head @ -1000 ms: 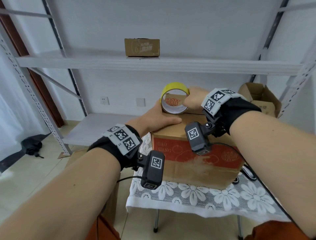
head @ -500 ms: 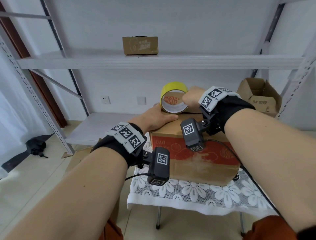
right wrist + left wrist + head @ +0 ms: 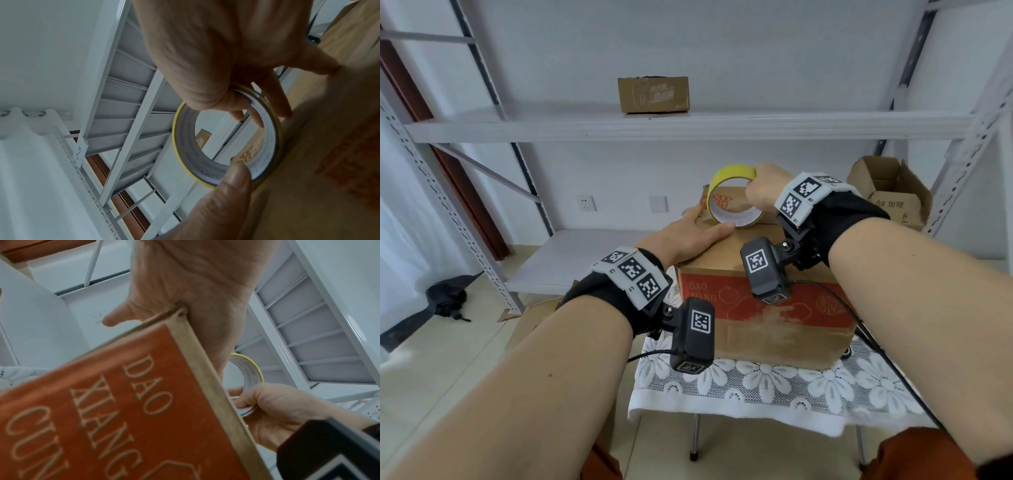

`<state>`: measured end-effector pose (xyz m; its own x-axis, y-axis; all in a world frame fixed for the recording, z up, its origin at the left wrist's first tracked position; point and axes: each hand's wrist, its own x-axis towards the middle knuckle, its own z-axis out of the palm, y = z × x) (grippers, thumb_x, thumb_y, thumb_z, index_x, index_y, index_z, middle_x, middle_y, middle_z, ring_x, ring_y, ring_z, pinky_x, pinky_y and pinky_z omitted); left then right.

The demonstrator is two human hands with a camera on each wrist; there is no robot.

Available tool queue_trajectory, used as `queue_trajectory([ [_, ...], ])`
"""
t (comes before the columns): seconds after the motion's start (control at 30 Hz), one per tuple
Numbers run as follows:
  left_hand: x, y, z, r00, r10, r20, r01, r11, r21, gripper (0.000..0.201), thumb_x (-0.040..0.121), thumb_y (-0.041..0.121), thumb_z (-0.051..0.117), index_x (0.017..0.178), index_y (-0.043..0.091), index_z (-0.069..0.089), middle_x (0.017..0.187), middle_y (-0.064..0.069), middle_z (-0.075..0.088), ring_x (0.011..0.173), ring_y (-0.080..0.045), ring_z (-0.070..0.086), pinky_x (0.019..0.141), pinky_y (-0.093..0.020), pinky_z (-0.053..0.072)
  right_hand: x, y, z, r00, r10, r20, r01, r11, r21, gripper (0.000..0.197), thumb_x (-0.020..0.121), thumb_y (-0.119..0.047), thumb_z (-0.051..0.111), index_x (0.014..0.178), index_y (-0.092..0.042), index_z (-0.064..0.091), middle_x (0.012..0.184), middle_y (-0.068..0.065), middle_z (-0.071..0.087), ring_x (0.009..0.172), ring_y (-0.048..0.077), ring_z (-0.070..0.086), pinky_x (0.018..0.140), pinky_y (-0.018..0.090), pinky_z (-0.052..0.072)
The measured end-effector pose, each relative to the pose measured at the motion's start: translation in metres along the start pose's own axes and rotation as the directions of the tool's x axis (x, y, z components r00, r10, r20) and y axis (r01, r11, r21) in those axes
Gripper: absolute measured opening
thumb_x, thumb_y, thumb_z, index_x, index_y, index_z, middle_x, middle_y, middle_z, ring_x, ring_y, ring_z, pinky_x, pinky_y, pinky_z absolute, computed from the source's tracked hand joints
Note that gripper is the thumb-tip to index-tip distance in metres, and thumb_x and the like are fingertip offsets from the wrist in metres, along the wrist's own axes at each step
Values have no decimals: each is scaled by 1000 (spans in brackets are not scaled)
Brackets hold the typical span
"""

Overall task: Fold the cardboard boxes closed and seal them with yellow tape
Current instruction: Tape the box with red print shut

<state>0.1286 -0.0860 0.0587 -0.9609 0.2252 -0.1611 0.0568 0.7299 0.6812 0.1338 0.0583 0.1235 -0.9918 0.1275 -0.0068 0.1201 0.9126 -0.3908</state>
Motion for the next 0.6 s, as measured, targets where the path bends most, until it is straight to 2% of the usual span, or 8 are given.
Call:
queue_trajectory([
  [0.2, 1, 0, 3, 1000, -17, -6, 18, 998, 59, 92, 81, 75, 50, 155, 35, 12, 156, -4, 35, 137, -29, 41, 112, -40, 33, 3, 2, -1, 1000, -19, -8, 18, 998, -59, 30, 99, -7, 40, 124, 3, 54, 127, 19, 57, 118, 31, 55, 88, 35, 46],
  [0.27, 1, 0, 3, 999, -36, -12, 37, 995, 94, 93, 80, 76, 48, 155, 35, 11, 156, -5, 33, 138, -29, 39, 113, -41, 32, 4, 2, -3, 1000, -24, -3, 24, 996, -81, 28, 99, -7, 40, 121, 3, 55, 127, 19, 57, 117, 32, 55, 92, 36, 46],
  [0.3, 2, 0, 2, 999, -46, -16, 48, 993, 107, 94, 80, 77, 48, 155, 35, 10, 157, -5, 32, 138, -30, 39, 114, -41, 31, 5, 4, -4, 1000, -27, -4, 26, 996, -87, 24, 99, -8, 40, 113, 2, 57, 126, 20, 58, 117, 32, 56, 90, 36, 46],
  [0.33, 2, 0, 2, 998, -53, -20, 55, 992, 114, 95, 80, 78, 48, 155, 35, 10, 157, -5, 32, 139, -30, 38, 114, -42, 31, 6, 6, -5, 1000, -29, -2, 29, 995, -96, 19, 99, -7, 41, 99, 0, 58, 124, 20, 59, 115, 33, 57, 83, 37, 46],
  [0.4, 3, -1, 2, 998, -59, -25, 61, 991, 119, 96, 79, 78, 48, 155, 34, 11, 157, -5, 32, 138, -30, 39, 114, -43, 31, 8, 11, -7, 999, -39, 3, 39, 995, -94, 28, 98, -6, 40, 70, -7, 44, 115, 21, 62, 113, 36, 58, 68, 33, 40],
  [0.43, 3, 0, 3, 998, -59, -26, 61, 991, 119, 96, 79, 78, 48, 155, 34, 11, 156, -5, 33, 138, -30, 40, 114, -43, 32, 8, 13, -7, 999, -33, 4, 33, 995, -97, 32, 98, -6, 40, 66, -9, 38, 106, 20, 63, 112, 36, 58, 67, 32, 37],
  [0.5, 3, 0, 3, 998, -56, -28, 59, 991, 116, 96, 79, 78, 49, 155, 33, 12, 156, -5, 35, 137, -30, 41, 113, -43, 33, 10, 17, -7, 999, -33, -6, 32, 994, -100, 31, 97, -7, 41, 66, -10, 37, 94, 20, 57, 100, 37, 58, 71, 32, 36],
  [0.6, 2, 0, 4, 998, -53, -37, 57, 992, 117, 95, 79, 78, 49, 155, 33, 13, 154, -4, 37, 136, -29, 42, 112, -42, 34, 9, 16, -6, 999, -32, -3, 31, 992, -125, 23, 96, -6, 40, 73, -8, 42, 89, 14, 51, 79, 29, 49, 73, 32, 37],
])
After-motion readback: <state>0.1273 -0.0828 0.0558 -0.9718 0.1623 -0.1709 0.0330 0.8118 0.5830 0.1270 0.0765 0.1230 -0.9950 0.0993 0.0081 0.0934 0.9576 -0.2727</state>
